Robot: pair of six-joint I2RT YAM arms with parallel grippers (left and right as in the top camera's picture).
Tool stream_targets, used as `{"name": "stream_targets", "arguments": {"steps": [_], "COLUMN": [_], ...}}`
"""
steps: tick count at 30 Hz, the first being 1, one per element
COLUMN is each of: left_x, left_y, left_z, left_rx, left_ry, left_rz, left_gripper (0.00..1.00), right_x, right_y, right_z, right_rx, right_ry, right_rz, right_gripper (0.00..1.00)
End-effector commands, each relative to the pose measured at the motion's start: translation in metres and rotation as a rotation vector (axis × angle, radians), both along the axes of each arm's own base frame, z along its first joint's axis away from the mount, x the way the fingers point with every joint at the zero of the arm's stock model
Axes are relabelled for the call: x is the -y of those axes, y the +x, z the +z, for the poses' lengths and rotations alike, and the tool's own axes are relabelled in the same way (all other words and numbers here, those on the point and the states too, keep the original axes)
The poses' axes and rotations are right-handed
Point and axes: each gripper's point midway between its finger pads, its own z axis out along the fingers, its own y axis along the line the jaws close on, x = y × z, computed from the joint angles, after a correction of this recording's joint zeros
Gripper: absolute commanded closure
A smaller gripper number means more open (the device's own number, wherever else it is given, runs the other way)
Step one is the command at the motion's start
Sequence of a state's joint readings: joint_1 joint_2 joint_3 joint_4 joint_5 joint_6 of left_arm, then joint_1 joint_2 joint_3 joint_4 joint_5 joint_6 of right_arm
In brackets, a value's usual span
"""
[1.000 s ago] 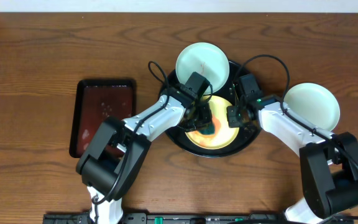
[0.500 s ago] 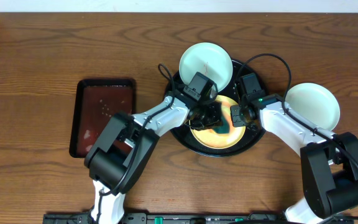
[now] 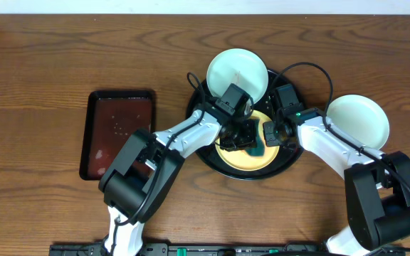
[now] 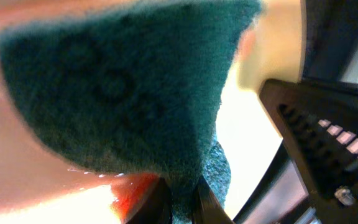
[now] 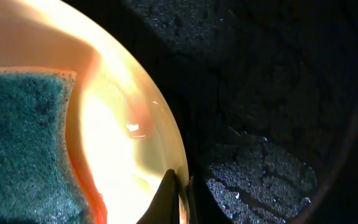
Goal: Clean dirty plates on tray and stack at the side
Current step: 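Scrub the yellow plate with the sponge while the right gripper holds its rim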
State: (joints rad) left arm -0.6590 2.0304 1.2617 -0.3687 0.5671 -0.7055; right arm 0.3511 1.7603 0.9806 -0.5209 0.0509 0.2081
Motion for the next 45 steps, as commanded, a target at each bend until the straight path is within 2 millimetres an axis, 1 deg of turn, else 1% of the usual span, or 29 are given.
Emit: {"name": "stream_targets", "arguments": {"steps": [1, 3, 5, 9, 14, 19, 25, 29, 33, 37, 40, 42, 44, 45], "left_x": [-0.057, -0.080, -0.100, -0.118, -0.126, -0.136, -0.141, -0.138, -0.132, -0.137, -0.151, -0.165, -0.186, -0.200], "left_y": [-0.034, -0.035, -0.032, -0.021, -0.008, -0.005, -0.005, -0.005, -0.001, 0.003, 0.003, 0.003, 0.003, 0.003], "left_z": [-0.055, -0.057, -0.054, -0.038, -0.018, -0.005, 0.004, 0.018, 0.046, 0.085, 0.115, 0.132, 0.146, 0.152], "left_rx": [-0.076, -0.084, -0.088, -0.061, -0.022, -0.009, -0.028, -0.013, 0.033, 0.102, 0.145, 0.170, 0.181, 0.182], "left_ry": [0.332, 0.433, 0.532, 0.644, 0.719, 0.783, 0.793, 0.760, 0.686, 0.622, 0.585, 0.572, 0.584, 0.600], "left_rz": [0.009, 0.028, 0.060, 0.074, 0.078, 0.077, 0.082, 0.091, 0.117, 0.163, 0.201, 0.211, 0.255, 0.289], "left_gripper": [0.93, 0.93, 0.93, 0.93, 0.92, 0.92, 0.92, 0.93, 0.92, 0.92, 0.92, 0.91, 0.91, 0.89], "right_x": [-0.026, -0.026, -0.026, -0.026, -0.025, -0.024, -0.024, -0.024, -0.024, -0.024, -0.025, -0.025, -0.025, -0.026], "right_y": [-0.015, -0.015, -0.015, -0.016, -0.016, -0.019, -0.019, -0.019, -0.019, -0.018, -0.017, -0.016, -0.014, -0.012], "right_z": [-0.008, -0.008, -0.008, -0.008, -0.008, -0.009, -0.009, -0.009, -0.009, -0.008, -0.006, -0.001, 0.008, 0.016], "right_rx": [-0.047, -0.048, -0.049, -0.051, -0.053, -0.064, -0.065, -0.065, -0.065, -0.062, -0.055, -0.043, -0.021, -0.003], "right_ry": [0.068, 0.068, 0.068, 0.067, 0.066, 0.062, 0.062, 0.061, 0.062, 0.064, 0.066, 0.066, 0.071, 0.078], "right_rz": [0.072, 0.072, 0.072, 0.072, 0.071, 0.071, 0.070, 0.071, 0.070, 0.066, 0.067, 0.067, 0.068, 0.068], "right_gripper": [0.99, 0.99, 0.99, 0.99, 0.99, 0.99, 0.99, 0.99, 0.99, 0.99, 0.99, 0.99, 0.99, 0.99]}}
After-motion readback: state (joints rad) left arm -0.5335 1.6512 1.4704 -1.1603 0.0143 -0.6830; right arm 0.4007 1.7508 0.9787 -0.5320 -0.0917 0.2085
